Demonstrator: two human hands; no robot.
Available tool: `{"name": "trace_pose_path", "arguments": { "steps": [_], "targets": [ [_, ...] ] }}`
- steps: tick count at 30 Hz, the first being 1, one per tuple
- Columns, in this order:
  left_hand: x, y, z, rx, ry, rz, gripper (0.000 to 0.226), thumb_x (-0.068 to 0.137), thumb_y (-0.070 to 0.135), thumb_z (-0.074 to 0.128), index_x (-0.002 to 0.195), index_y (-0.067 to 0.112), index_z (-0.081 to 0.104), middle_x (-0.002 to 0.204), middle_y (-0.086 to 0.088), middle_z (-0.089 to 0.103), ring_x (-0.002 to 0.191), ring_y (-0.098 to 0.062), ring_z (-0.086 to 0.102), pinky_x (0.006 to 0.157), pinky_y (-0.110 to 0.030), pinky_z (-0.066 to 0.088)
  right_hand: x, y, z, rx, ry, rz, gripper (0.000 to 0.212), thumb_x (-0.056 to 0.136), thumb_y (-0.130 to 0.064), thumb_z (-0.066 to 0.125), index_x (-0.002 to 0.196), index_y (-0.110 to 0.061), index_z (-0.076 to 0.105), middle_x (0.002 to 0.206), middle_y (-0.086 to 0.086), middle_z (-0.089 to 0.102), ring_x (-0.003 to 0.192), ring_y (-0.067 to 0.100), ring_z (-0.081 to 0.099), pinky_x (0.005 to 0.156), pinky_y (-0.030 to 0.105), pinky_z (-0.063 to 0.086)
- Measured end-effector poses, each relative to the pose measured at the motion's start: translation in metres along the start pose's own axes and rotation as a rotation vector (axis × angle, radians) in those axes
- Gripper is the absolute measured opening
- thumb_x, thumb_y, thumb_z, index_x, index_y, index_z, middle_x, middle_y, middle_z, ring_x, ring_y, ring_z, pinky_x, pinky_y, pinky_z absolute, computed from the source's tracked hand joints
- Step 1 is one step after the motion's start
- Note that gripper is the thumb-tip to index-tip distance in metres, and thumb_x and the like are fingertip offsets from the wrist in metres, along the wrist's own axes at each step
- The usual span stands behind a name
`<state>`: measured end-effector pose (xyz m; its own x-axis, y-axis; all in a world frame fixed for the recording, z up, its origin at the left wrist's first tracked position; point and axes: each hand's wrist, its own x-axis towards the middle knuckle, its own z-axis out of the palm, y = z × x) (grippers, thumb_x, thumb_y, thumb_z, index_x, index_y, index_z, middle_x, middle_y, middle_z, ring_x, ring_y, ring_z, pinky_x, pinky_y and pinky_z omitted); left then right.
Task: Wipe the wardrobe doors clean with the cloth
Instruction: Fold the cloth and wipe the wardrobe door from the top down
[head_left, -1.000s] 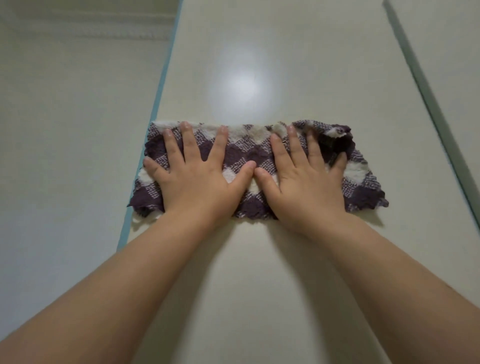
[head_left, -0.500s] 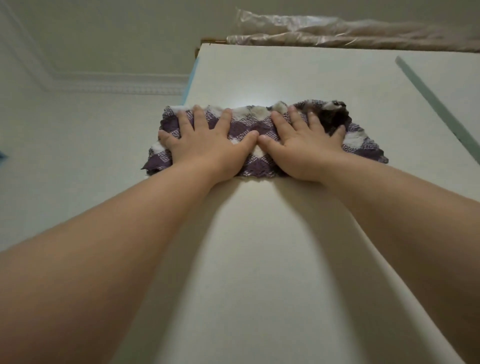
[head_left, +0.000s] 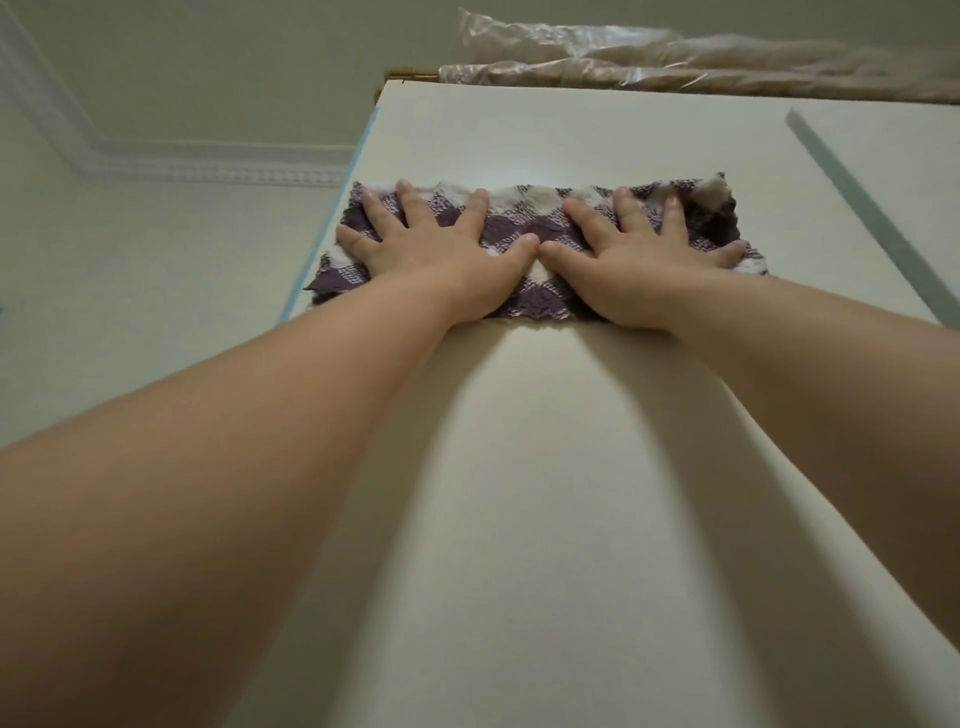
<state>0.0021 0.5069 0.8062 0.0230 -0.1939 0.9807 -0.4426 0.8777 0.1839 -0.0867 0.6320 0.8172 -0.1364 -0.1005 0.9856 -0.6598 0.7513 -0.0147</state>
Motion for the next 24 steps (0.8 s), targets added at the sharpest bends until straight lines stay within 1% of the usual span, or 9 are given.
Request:
{"name": "trace_pose_path", "arguments": {
  "steps": [5,9,14,18,21,24],
  "targets": [
    [-0.008,0.062,0.008,-0.015,-0.016,0.089,0.076,0.076,0.079,0.017,0.142,0.045,0.006,0.154,-0.016,-0.008,0.137,-0.043,-0.014,0.104,-0.065,-0.006,-0.007,0.068,-0.009,-0.003,-0.005,0.078,0.066,0.076,-0.082,0.013,0.137,-0.058,0.000,0.155,-0.015,-0.009,0.142,0.023,-0.014,0.099,0.073,-0.003],
    [-0.015,0.100,0.018,-0.035,-0.013,0.136,0.077,0.075,0.080,0.018,0.142,0.045,0.006,0.154,-0.016,-0.008,0.137,-0.044,-0.016,0.103,-0.066,-0.008,-0.017,0.107,-0.011,-0.004,-0.002,0.128,0.066,0.077,-0.080,0.013,0.138,-0.057,-0.001,0.156,-0.015,-0.008,0.142,0.023,-0.012,0.100,0.072,-0.002],
    [-0.026,0.147,0.025,-0.043,-0.024,0.190,0.078,0.074,0.081,0.019,0.142,0.044,0.006,0.154,-0.015,-0.008,0.136,-0.044,-0.017,0.102,-0.066,-0.010,-0.025,0.159,-0.017,-0.035,-0.002,0.129,0.068,0.079,-0.078,0.013,0.140,-0.053,-0.002,0.157,-0.009,-0.007,0.143,0.025,-0.009,0.108,0.062,0.001],
    [-0.023,0.156,0.026,-0.048,-0.019,0.204,0.079,0.073,0.081,0.020,0.142,0.045,0.008,0.155,-0.013,-0.006,0.137,-0.042,-0.016,0.102,-0.066,-0.009,-0.024,0.167,-0.017,-0.030,0.018,0.118,0.068,0.081,-0.075,0.015,0.143,-0.048,0.000,0.157,-0.007,-0.006,0.143,0.026,-0.006,0.110,0.060,0.001],
    [-0.014,0.150,0.024,-0.050,-0.022,0.210,0.079,0.072,0.082,0.021,0.141,0.045,0.009,0.155,-0.011,-0.003,0.138,-0.040,-0.014,0.103,-0.065,-0.008,-0.016,0.160,-0.018,-0.049,0.032,0.145,0.068,0.083,-0.073,0.015,0.143,-0.046,0.001,0.157,-0.005,-0.005,0.143,0.028,-0.006,0.109,0.061,0.001],
    [-0.004,0.139,0.021,-0.049,-0.024,0.179,0.080,0.072,0.083,0.021,0.141,0.046,0.010,0.155,-0.012,-0.002,0.139,-0.039,-0.012,0.104,-0.064,-0.008,-0.005,0.142,-0.021,-0.049,0.035,0.165,0.066,0.084,-0.071,0.016,0.144,-0.046,0.002,0.157,-0.004,-0.005,0.142,0.029,-0.009,0.107,0.064,0.001]
  ]
}}
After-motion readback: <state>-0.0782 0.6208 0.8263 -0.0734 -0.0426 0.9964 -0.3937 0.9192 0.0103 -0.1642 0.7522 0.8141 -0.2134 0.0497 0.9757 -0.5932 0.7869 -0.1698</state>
